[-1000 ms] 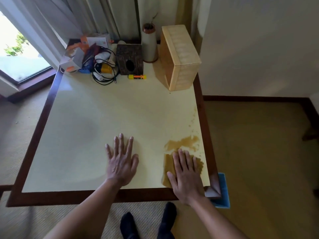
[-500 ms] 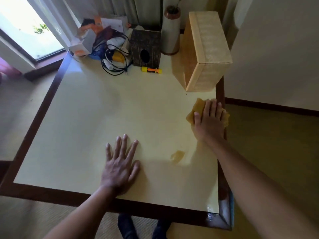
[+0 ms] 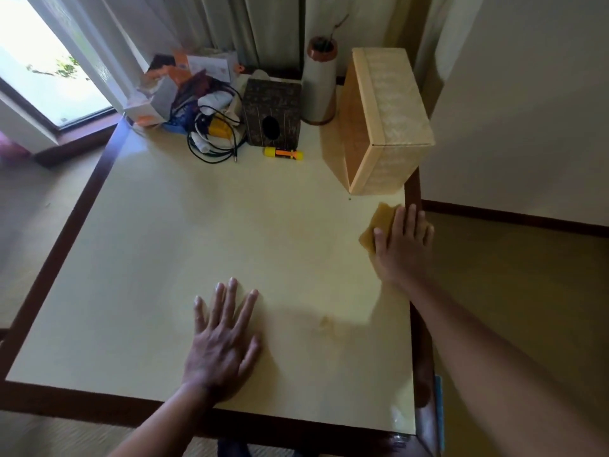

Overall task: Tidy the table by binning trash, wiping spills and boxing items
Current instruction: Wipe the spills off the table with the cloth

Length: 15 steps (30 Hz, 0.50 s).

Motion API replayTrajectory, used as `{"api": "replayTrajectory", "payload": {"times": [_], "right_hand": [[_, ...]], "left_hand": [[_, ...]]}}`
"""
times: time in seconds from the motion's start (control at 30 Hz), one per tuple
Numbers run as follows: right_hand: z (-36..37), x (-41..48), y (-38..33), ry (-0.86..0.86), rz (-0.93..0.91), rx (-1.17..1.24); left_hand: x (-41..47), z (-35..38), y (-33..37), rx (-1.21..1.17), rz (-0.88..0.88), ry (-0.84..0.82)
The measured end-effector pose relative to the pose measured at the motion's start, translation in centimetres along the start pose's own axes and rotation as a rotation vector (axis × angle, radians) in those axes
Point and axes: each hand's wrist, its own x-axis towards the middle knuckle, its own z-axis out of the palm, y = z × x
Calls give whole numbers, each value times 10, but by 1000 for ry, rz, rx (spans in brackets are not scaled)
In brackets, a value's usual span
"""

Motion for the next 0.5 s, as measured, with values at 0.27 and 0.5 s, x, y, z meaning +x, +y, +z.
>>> {"api": "replayTrajectory", "payload": {"times": [0.27,0.5], "right_hand": [[39,-145,-96,-94,-344,50],[26,-196,7,-139,-466,-56]], "left_hand": [[1,-2,-2,40,-31,-69],[1,-1,0,28,-37,-70]]}}
